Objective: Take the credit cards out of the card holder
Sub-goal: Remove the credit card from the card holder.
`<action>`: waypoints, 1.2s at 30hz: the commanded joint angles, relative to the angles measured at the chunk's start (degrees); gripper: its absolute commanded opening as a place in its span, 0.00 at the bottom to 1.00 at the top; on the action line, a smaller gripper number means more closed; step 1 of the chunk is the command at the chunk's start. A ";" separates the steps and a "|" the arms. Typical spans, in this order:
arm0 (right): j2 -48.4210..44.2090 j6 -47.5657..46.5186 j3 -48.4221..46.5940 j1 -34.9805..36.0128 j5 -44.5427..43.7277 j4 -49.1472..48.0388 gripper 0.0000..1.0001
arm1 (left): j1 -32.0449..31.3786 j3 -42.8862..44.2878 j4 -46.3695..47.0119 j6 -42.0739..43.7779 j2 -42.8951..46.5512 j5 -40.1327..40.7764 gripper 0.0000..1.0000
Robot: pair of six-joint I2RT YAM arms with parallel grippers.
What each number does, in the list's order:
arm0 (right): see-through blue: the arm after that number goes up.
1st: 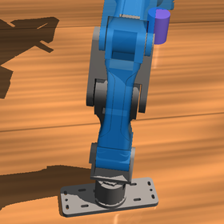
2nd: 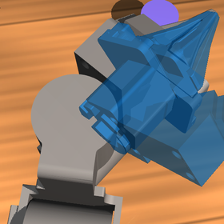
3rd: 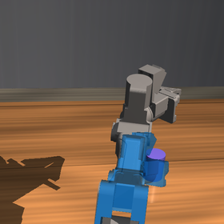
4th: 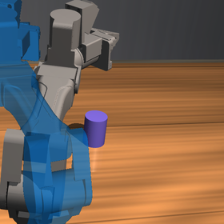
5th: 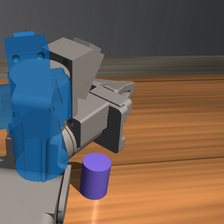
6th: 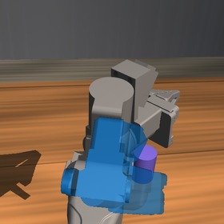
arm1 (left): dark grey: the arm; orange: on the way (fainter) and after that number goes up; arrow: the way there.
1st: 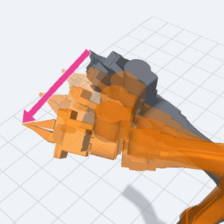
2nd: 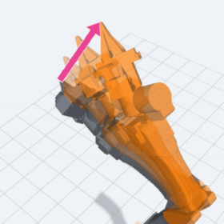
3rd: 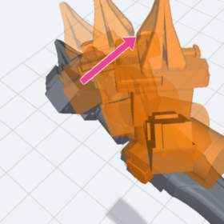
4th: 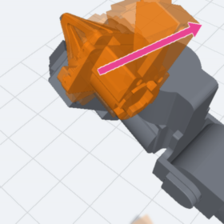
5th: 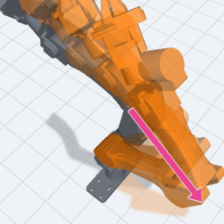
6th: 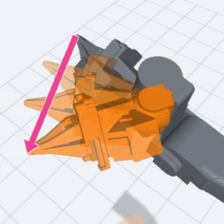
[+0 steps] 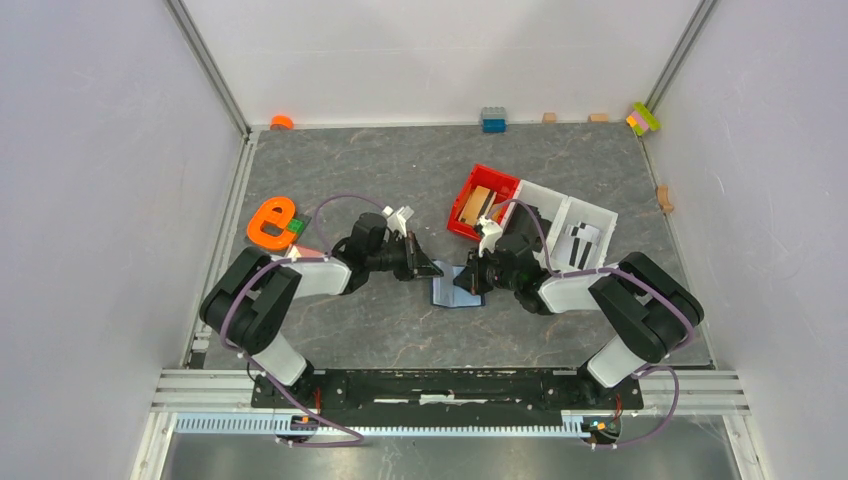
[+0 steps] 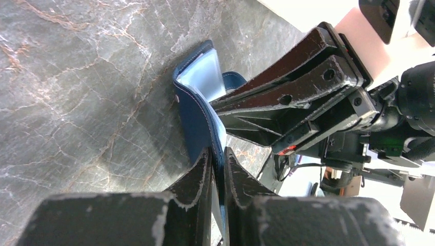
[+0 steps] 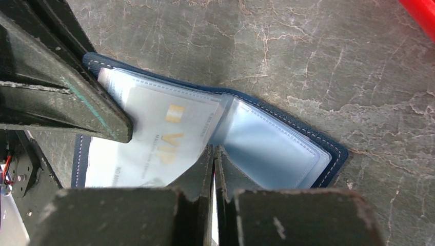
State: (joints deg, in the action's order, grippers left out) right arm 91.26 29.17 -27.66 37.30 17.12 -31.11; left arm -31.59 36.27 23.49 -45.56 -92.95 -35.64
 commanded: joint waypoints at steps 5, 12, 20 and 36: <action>0.13 0.76 -1.40 0.76 1.85 -3.02 0.05 | -0.36 -1.93 15.98 -6.13 3.72 -6.92 0.12; 0.22 1.66 -0.82 0.78 3.47 -5.25 0.06 | -0.32 -1.55 15.80 -6.29 2.18 -6.82 0.16; 1.18 1.29 -1.68 0.89 3.87 -4.38 0.06 | -0.32 0.33 13.46 -6.03 -1.90 -6.99 0.27; 1.12 0.96 -2.05 1.11 3.31 -3.44 0.06 | -0.33 0.37 11.86 -5.47 -1.85 -6.20 0.38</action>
State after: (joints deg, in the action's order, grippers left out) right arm 92.25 30.17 -27.88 38.00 19.31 -32.88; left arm -31.64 34.54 33.17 -50.26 -94.78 -40.69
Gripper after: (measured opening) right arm 0.061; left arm 0.383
